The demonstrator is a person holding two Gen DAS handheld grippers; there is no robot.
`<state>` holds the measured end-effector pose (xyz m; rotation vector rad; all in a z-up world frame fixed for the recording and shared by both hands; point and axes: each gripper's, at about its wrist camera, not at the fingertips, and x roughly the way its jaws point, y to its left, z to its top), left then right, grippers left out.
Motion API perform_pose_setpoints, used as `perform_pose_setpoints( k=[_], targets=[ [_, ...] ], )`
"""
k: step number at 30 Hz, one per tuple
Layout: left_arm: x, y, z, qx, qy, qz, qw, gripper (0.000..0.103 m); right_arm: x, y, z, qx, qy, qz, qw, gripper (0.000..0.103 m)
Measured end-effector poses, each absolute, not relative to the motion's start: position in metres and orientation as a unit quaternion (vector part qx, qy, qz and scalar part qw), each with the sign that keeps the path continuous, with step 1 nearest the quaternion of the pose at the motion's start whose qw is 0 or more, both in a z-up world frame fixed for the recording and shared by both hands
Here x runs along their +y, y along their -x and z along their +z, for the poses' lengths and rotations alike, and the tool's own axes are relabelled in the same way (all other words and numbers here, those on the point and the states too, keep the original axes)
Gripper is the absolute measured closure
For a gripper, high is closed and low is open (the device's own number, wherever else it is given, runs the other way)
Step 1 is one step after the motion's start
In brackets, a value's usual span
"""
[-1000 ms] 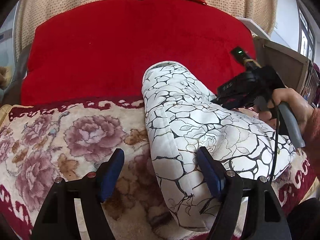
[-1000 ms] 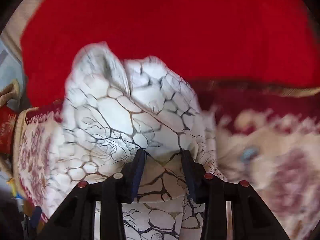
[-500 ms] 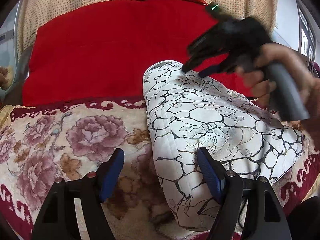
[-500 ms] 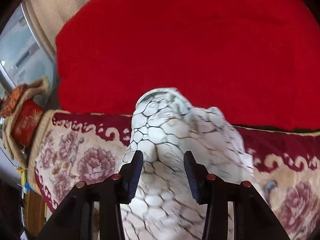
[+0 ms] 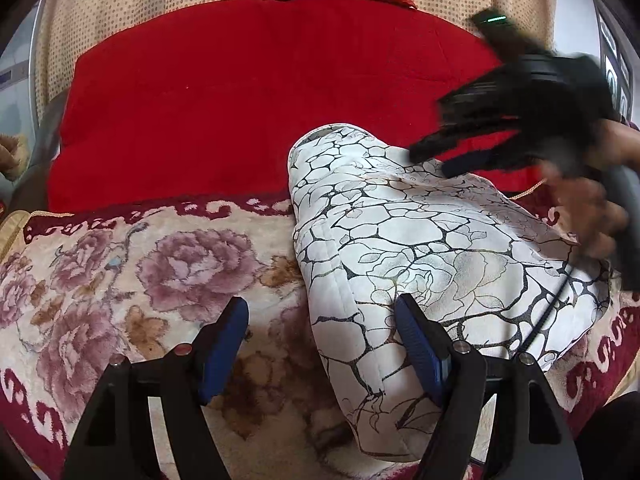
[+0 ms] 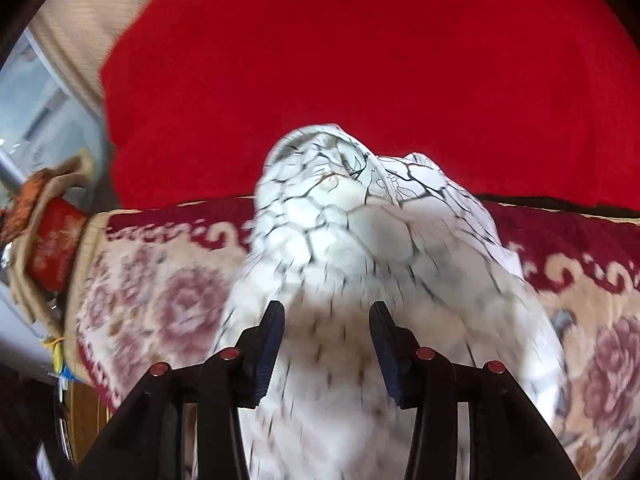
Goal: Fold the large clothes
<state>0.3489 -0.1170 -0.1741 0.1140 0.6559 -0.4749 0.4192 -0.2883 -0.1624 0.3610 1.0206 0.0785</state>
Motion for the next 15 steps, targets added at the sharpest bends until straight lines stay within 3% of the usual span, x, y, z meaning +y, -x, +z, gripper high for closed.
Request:
perform_pose_setpoints(
  k=[7,11,15],
  targets=[
    [-0.119,-0.349,-0.172,0.321,-0.056,-0.225,0.918,0.026,-0.299,-0.321,-0.140,0.466,-0.142,0.038,0.873,0.049],
    [-0.115,-0.362,-0.166,0.355,-0.044,-0.247,0.901,0.023,-0.289,-0.292,-0.193,0.484,-0.117,0.032,0.867,0.044],
    [-0.102,-0.371,-0.156,0.358,-0.028,-0.224,0.906,0.023,-0.302,-0.277,-0.187,0.459,-0.151,0.030,0.875,0.044]
  ],
)
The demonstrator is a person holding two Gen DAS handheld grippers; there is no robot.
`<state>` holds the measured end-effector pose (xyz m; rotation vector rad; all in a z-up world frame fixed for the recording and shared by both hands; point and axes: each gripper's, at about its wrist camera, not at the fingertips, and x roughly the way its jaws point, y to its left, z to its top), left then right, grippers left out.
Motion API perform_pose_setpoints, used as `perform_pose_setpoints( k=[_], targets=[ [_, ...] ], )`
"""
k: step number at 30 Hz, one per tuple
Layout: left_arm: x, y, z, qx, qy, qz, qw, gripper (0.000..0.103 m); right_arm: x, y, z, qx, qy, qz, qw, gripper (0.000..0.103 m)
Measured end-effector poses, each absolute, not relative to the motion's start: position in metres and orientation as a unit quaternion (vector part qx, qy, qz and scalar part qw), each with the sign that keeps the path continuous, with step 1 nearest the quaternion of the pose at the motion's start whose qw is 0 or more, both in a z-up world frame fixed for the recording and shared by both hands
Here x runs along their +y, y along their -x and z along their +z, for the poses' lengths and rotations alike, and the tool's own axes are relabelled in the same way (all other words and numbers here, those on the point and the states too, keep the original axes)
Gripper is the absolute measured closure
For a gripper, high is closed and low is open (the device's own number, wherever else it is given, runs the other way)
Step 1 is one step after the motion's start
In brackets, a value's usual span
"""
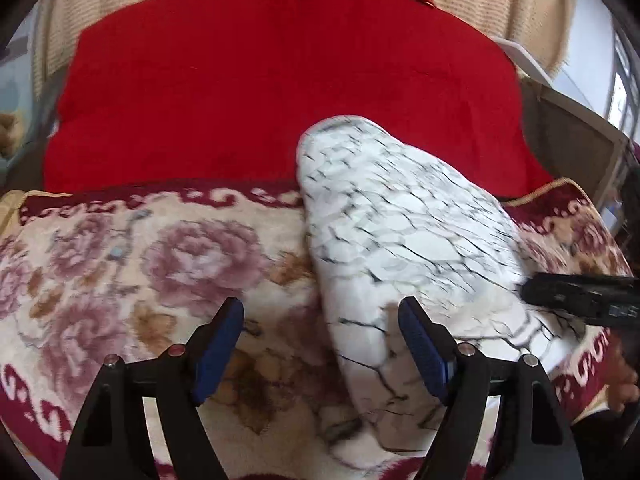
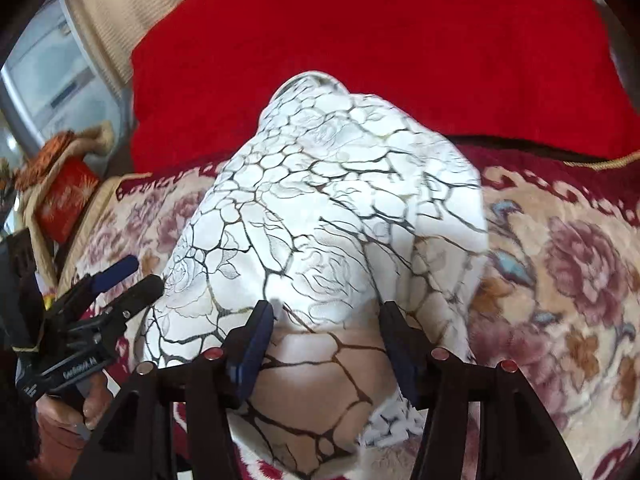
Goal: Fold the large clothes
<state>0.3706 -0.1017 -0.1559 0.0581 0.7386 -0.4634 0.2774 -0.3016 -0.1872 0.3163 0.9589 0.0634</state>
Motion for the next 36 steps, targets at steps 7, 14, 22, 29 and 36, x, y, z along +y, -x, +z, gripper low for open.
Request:
perform_pose_setpoints(
  k=[7,14,22,29,36],
  targets=[
    [-0.118,-0.374,-0.175,0.358,-0.093,-0.187,0.910,0.022,-0.286,-0.239,-0.168,0.431,-0.115,0.040,0.894,0.044],
    [-0.123,-0.368,-0.172,0.332,-0.121,-0.172,0.919,0.023,-0.305,-0.239,-0.200,0.452,-0.180,0.058,0.872,0.039],
    [-0.122,-0.371,-0.165,0.330,-0.124,-0.165,0.921,0.023,-0.343,-0.225,-0.159,0.390,-0.237,0.053,0.888,0.035],
    [-0.125,-0.372,-0.161,0.324,-0.130,-0.159,0.924,0.023,-0.382,-0.242,-0.159,0.353,-0.299,0.013,0.887,0.027],
    [-0.120,-0.384,-0.157,0.322,-0.116,-0.151,0.927,0.023,-0.400,-0.263,-0.181,0.356,-0.333,0.025,0.873,0.024]
  ],
)
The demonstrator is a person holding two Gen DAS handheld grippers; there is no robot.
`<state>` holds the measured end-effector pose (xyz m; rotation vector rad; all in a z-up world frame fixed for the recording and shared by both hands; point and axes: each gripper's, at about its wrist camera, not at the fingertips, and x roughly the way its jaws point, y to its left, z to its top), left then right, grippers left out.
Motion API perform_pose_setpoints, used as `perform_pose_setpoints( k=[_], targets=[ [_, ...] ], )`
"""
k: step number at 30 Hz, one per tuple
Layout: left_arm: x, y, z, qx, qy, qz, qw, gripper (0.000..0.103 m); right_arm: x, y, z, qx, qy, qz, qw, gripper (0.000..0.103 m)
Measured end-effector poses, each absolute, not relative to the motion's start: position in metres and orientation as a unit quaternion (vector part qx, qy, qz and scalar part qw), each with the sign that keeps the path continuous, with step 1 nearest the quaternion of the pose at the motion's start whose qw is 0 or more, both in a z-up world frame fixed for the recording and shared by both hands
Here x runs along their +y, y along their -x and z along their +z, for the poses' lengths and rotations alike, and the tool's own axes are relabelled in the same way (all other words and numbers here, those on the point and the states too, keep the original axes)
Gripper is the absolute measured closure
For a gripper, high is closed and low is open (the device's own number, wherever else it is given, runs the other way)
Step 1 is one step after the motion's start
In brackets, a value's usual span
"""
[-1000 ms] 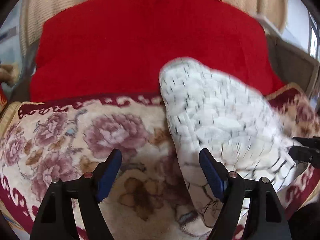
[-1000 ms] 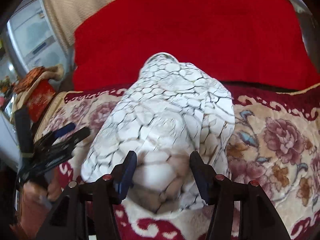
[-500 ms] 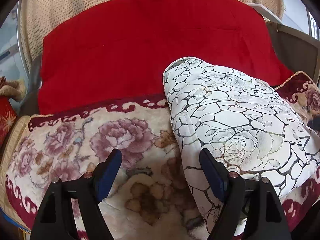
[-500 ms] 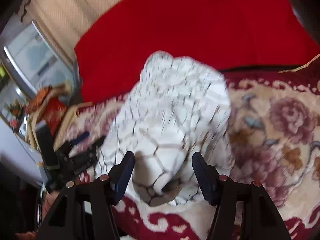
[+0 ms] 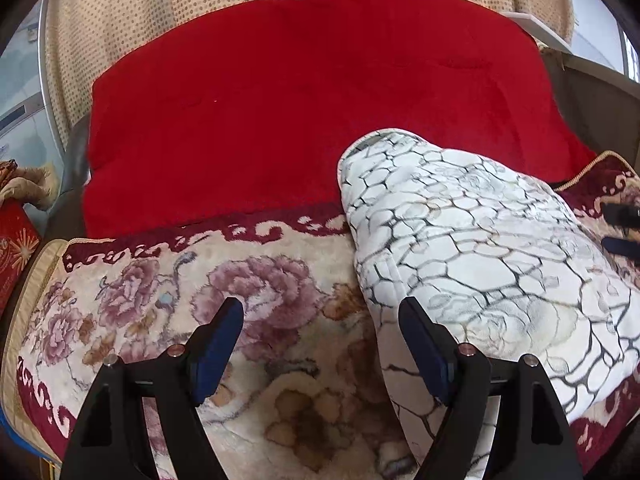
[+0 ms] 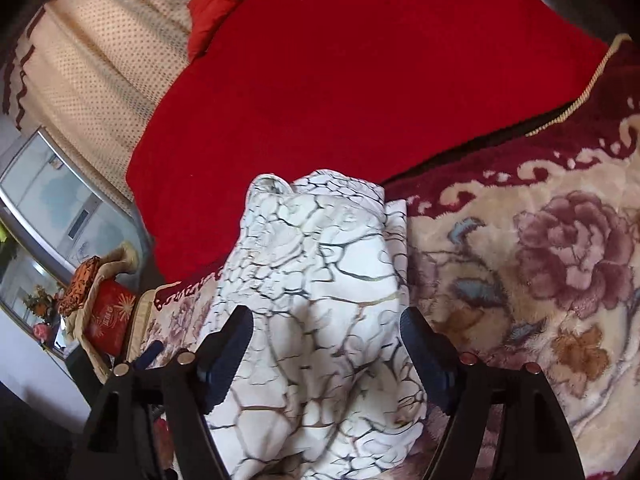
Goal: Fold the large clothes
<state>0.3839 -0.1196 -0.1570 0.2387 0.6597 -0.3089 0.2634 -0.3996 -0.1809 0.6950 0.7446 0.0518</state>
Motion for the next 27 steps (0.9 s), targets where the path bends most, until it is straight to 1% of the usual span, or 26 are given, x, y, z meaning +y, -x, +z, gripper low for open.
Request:
perform_pose_setpoints(
  k=[9,12,15,17,19,27],
  targets=[
    [-0.117,-0.397,-0.154,0.323,-0.107,-0.151,0.928,0.023,-0.408,-0.263,-0.192,0.357,-0.334,0.035,0.872,0.024],
    [-0.117,-0.403,-0.152,0.337,-0.099,-0.187,0.917,0.022,-0.409,-0.263,-0.194,0.359,-0.328,0.045,0.873,0.023],
    [-0.110,-0.408,-0.147,0.347,-0.061,-0.235,0.906,0.022,-0.414,-0.267,-0.200,0.365,-0.328,0.058,0.869,0.022],
    [-0.106,-0.412,-0.144,0.364,-0.027,-0.284,0.887,0.019,-0.416,-0.269,-0.205,0.372,-0.325,0.067,0.867,0.022],
    [-0.103,-0.418,-0.145,0.380,0.007,-0.331,0.864,0.018,-0.419,-0.270,-0.210,0.377,-0.330,0.075,0.862,0.022],
    [-0.123,-0.439,-0.173,0.459,0.063,-0.400,0.791,0.017,-0.425,-0.276,-0.225,0.384,-0.356,0.111,0.845,0.022]
  ],
)
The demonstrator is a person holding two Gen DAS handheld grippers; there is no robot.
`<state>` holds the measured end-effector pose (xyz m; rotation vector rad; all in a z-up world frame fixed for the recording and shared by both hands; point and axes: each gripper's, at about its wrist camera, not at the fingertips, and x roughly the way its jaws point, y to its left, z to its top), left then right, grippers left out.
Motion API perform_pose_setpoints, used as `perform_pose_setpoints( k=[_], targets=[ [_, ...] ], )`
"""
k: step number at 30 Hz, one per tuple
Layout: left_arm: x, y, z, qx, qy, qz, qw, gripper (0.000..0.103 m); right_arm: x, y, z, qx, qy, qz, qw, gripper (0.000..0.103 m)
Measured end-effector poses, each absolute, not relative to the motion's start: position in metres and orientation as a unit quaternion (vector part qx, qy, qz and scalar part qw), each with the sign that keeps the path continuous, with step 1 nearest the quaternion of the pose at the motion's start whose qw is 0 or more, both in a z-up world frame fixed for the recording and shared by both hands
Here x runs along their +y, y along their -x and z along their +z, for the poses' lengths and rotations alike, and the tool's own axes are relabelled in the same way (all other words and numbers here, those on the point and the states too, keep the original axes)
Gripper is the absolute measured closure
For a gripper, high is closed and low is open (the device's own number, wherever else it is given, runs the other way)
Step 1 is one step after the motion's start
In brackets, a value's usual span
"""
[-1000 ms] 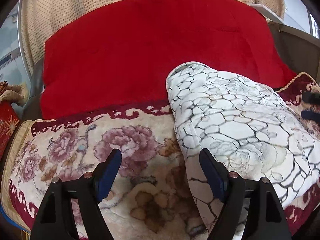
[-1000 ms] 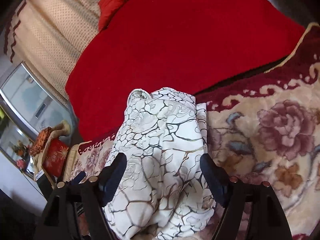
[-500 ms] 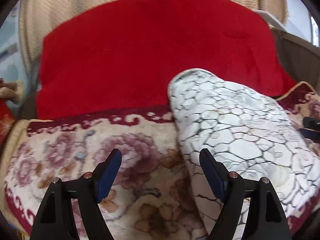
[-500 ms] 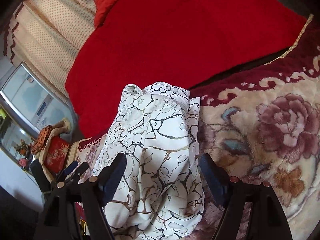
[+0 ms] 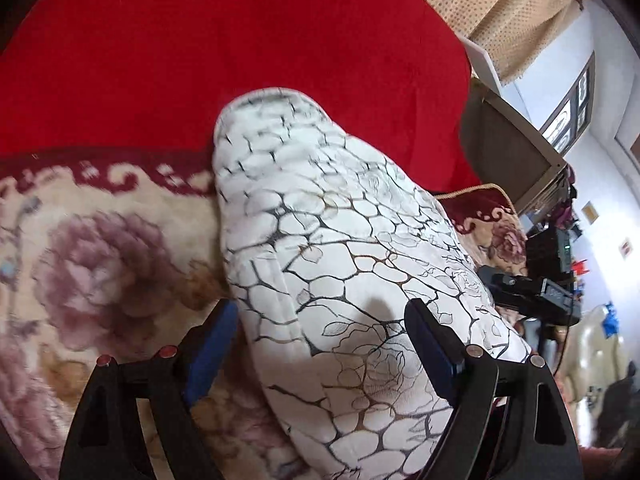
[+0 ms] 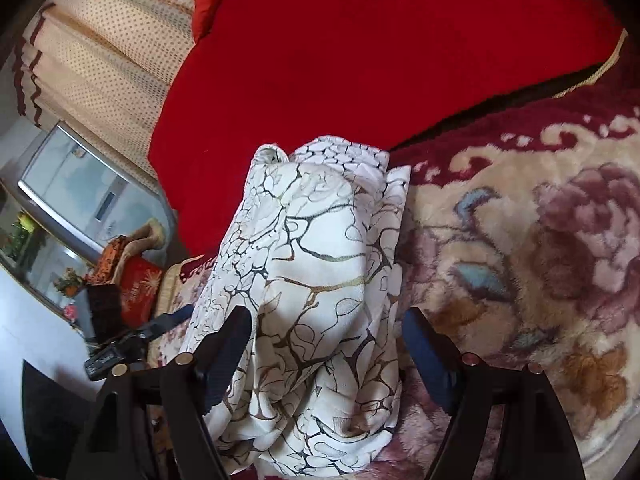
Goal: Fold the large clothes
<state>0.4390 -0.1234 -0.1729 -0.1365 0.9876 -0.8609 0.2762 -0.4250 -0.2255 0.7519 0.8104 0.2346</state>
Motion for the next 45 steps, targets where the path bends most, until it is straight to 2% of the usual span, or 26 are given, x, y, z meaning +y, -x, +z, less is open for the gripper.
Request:
perform_pose_setpoints(
  k=[7,12,19,22,25,27,33,35,37,45],
  targets=[
    [-0.130,-0.450,-0.187,0.489,0.090,-0.419,0.760,0.017,-0.427,-0.292,-0.255,0.410,-0.391,0.135,0.813,0.017],
    [-0.133,-0.457,-0.197,0.506,0.107,-0.426,0.743,0.014,-0.425,-0.307,-0.279,0.412,-0.445,0.188,0.772,0.015],
    [-0.141,-0.457,-0.206,0.510,0.122,-0.428,0.736,0.005,-0.406,-0.325,-0.283,0.394,-0.445,0.238,0.768,0.010],
    [-0.150,-0.449,-0.203,0.498,0.103,-0.424,0.749,0.005,-0.400,-0.326,-0.282,0.393,-0.440,0.232,0.773,0.010],
    [-0.152,-0.445,-0.201,0.487,0.103,-0.421,0.759,0.005,-0.393,-0.326,-0.279,0.395,-0.432,0.217,0.781,0.014],
    [-0.152,-0.444,-0.198,0.481,0.103,-0.417,0.764,0.008,-0.387,-0.327,-0.277,0.397,-0.430,0.207,0.784,0.025],
    [-0.150,-0.437,-0.186,0.461,0.092,-0.399,0.788,0.027,-0.373,-0.324,-0.255,0.386,-0.411,0.191,0.803,0.045],
    [-0.144,-0.437,-0.181,0.455,0.097,-0.394,0.793,0.036,-0.368,-0.323,-0.243,0.379,-0.401,0.188,0.813,0.048],
    [-0.135,-0.436,-0.172,0.444,0.103,-0.388,0.801,0.040,-0.361,-0.322,-0.233,0.371,-0.391,0.190,0.820,0.050],
    [-0.099,-0.403,-0.130,0.397,0.084,-0.361,0.840,0.040,-0.320,-0.308,-0.183,0.324,-0.333,0.212,0.860,0.053]
  ],
)
